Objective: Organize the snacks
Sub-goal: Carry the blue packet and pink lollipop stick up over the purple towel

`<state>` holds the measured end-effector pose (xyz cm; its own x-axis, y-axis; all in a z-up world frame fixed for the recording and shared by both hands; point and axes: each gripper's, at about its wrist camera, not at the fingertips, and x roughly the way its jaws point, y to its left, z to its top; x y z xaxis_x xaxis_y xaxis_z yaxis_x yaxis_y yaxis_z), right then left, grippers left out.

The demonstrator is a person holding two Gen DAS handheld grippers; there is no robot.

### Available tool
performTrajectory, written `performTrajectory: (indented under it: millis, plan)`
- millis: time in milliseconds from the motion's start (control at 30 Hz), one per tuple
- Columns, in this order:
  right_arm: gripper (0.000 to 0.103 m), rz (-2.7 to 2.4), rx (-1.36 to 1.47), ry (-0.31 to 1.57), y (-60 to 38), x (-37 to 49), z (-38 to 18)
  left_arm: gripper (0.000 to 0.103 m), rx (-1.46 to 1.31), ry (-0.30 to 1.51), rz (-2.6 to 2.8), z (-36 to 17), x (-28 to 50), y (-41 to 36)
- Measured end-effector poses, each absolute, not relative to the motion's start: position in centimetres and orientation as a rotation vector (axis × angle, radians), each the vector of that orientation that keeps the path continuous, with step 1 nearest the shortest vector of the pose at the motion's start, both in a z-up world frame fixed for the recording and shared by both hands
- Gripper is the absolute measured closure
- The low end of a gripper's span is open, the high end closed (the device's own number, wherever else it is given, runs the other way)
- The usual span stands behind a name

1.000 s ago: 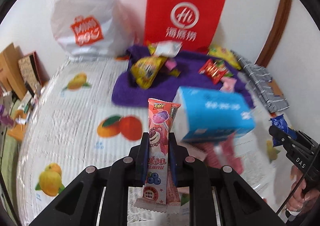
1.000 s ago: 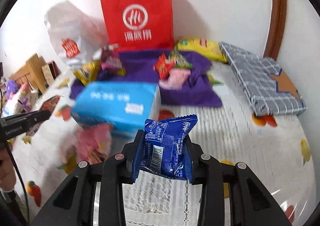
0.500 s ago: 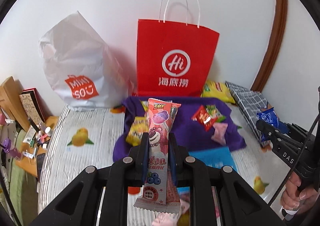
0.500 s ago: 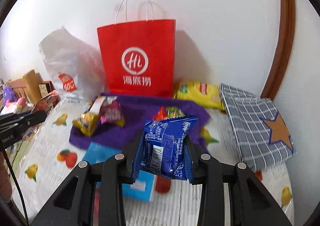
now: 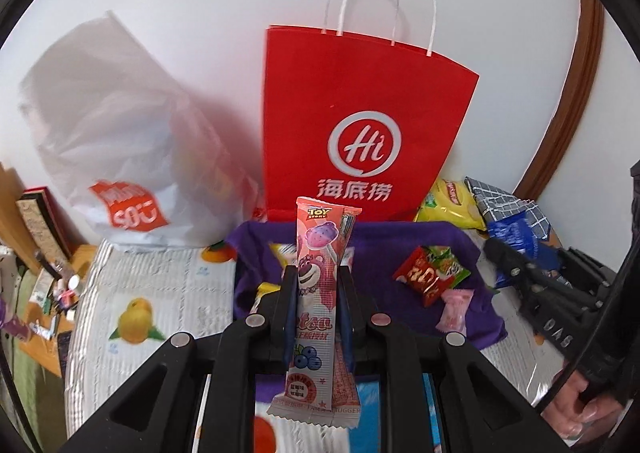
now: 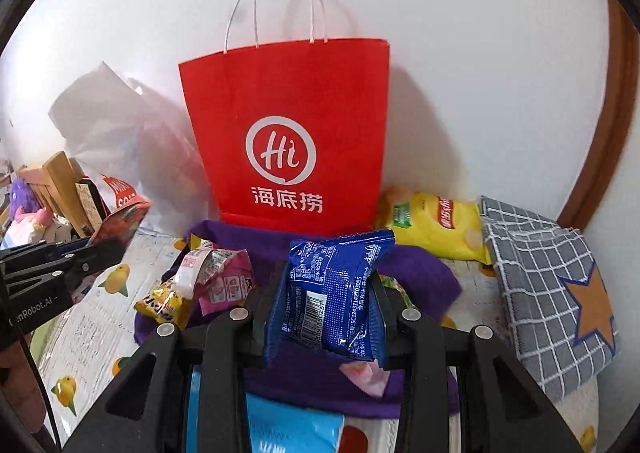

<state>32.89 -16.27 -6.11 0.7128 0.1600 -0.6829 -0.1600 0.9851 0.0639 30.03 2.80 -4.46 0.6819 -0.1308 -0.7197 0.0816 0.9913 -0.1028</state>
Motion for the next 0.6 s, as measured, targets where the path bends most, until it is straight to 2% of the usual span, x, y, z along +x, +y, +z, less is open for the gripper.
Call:
performTrajectory:
  millis: [600]
  plan:
    - [0.067,0.214,-0.043,0.876,-18.0,37.4,-12.7,0.085,-0.101,0.956,-0.191,-11.4,35.1,2.2]
